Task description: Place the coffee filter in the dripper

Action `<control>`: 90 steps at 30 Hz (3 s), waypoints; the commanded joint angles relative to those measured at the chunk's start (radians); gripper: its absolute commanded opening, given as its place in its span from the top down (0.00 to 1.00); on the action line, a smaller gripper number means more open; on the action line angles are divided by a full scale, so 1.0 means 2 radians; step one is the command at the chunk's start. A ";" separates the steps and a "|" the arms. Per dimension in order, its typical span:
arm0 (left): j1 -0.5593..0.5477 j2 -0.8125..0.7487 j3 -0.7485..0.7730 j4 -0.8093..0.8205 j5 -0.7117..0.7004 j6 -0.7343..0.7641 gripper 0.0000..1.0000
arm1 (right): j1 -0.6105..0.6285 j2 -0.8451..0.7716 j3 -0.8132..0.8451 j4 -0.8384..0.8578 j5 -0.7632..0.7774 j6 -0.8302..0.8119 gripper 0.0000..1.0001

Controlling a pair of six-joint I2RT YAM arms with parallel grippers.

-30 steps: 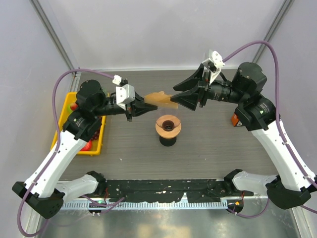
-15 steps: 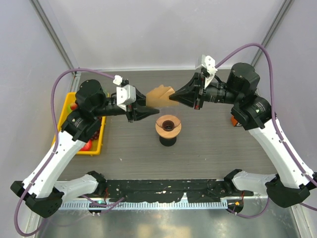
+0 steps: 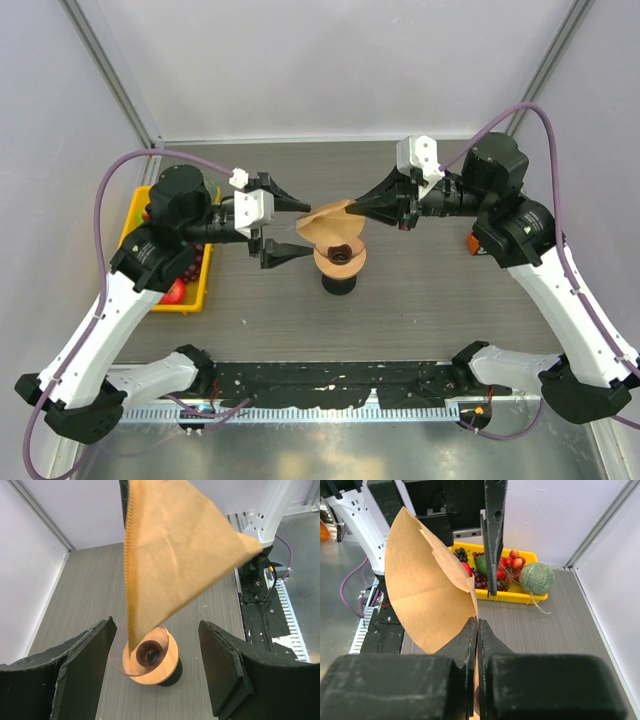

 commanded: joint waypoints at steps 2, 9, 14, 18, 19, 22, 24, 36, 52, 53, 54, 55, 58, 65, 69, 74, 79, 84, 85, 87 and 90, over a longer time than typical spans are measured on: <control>0.001 0.010 0.043 -0.036 0.000 0.045 0.25 | 0.011 -0.003 0.014 -0.036 -0.017 -0.068 0.95; -0.029 0.030 0.077 -0.075 -0.006 0.088 0.14 | 0.033 0.009 0.034 -0.051 0.008 -0.089 0.95; -0.040 0.037 0.075 -0.074 -0.019 0.085 0.19 | 0.046 0.013 0.043 -0.050 0.013 -0.086 0.95; -0.042 0.040 0.072 -0.054 -0.029 0.069 0.31 | 0.053 0.012 0.041 -0.048 0.015 -0.080 0.95; -0.043 0.041 0.072 -0.050 -0.032 0.066 0.33 | 0.056 0.012 0.040 -0.045 0.017 -0.078 0.95; -0.049 0.045 0.073 -0.046 -0.042 0.064 0.34 | 0.059 0.014 0.040 -0.037 0.020 -0.064 0.95; -0.053 0.045 0.071 -0.046 -0.045 0.065 0.32 | 0.059 0.016 0.040 -0.030 0.022 -0.057 0.95; -0.075 0.034 0.052 -0.045 -0.093 0.078 0.21 | 0.059 0.017 0.033 -0.002 0.030 -0.038 0.95; -0.044 0.013 0.062 -0.086 -0.023 0.066 0.20 | 0.069 -0.001 0.016 -0.052 0.007 -0.151 0.95; -0.044 0.020 0.068 -0.089 -0.017 0.063 0.21 | 0.072 0.002 0.020 -0.056 0.009 -0.151 0.95; -0.044 0.023 0.072 -0.088 -0.015 0.060 0.23 | 0.073 0.006 0.024 -0.057 0.014 -0.151 0.95; -0.047 0.026 0.072 -0.085 -0.015 0.057 0.24 | 0.076 0.007 0.029 -0.061 0.015 -0.150 0.95; -0.048 0.025 0.068 -0.073 -0.016 0.055 0.28 | 0.079 0.007 0.029 -0.058 0.019 -0.148 0.95; -0.055 0.030 0.061 -0.058 -0.018 0.054 0.38 | 0.083 0.009 0.029 -0.043 0.027 -0.124 0.95; -0.056 0.026 0.050 -0.056 -0.017 0.065 0.39 | 0.082 0.012 0.031 -0.037 0.036 -0.110 0.95; -0.055 0.017 0.036 -0.048 -0.040 0.059 0.19 | 0.079 0.016 0.038 -0.033 0.037 -0.090 0.95; -0.027 -0.019 -0.014 -0.004 -0.046 0.017 0.17 | 0.049 0.001 0.021 0.009 0.018 -0.038 0.95; -0.011 -0.032 -0.028 -0.005 -0.027 0.032 0.26 | 0.048 -0.019 -0.015 0.044 -0.002 -0.032 0.95; -0.012 -0.029 -0.024 -0.010 -0.024 0.033 0.29 | 0.047 -0.019 -0.016 0.042 -0.006 -0.032 0.95; -0.011 -0.024 -0.014 -0.023 -0.020 0.039 0.33 | 0.048 -0.018 -0.016 0.042 -0.007 -0.032 0.95; -0.008 -0.032 -0.020 -0.026 -0.032 0.039 0.35 | 0.048 -0.021 -0.017 0.041 -0.003 -0.035 0.95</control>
